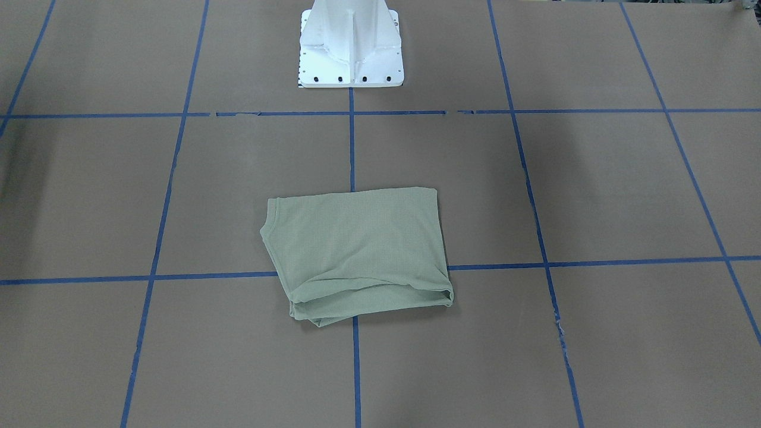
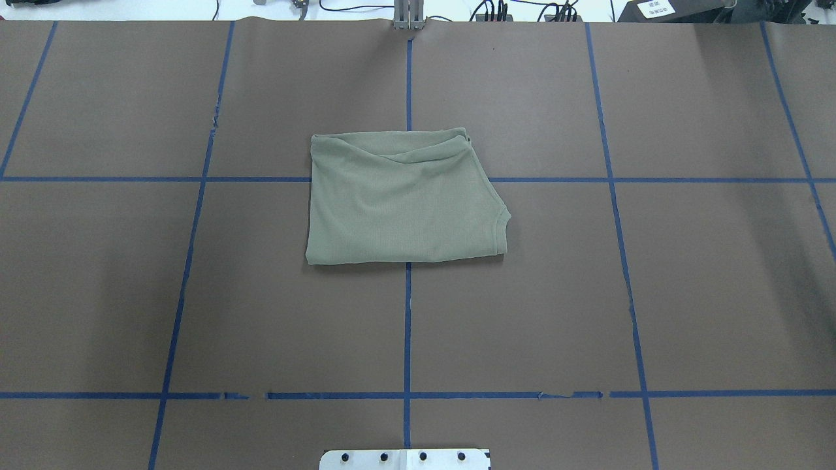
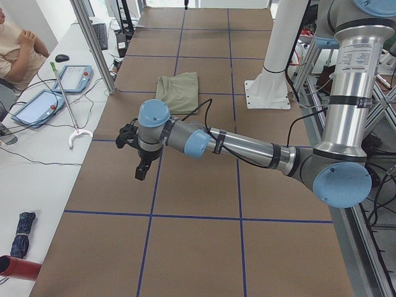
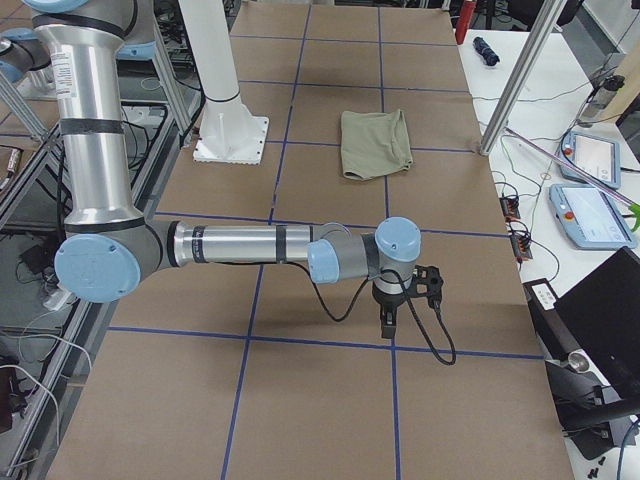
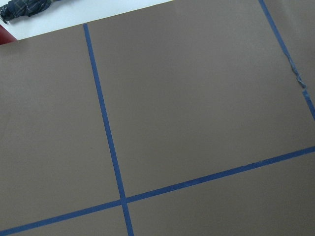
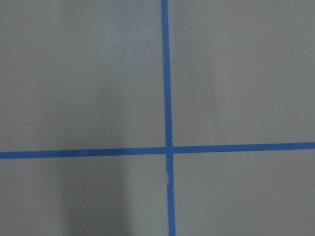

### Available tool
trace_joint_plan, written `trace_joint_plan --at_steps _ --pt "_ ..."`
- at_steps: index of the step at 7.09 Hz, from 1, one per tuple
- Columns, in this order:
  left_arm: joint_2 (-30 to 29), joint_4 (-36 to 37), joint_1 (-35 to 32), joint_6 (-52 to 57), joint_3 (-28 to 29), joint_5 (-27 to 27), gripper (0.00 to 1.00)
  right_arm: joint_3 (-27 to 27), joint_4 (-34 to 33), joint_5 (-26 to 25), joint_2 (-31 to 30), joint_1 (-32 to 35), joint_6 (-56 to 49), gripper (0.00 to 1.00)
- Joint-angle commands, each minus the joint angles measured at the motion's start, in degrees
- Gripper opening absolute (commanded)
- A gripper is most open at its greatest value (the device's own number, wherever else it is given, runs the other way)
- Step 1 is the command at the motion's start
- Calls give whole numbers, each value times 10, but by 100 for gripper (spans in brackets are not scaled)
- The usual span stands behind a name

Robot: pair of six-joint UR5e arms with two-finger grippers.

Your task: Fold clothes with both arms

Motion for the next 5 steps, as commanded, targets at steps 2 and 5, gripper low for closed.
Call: trace_joint_plan --at_steps 2,5 --pt "19 -2 -1 -15 -15 -2 100 2 0 29 -9 0 -1 100" --pt "18 34 -2 -14 -53 -20 100 1 0 18 -10 0 -1 100"
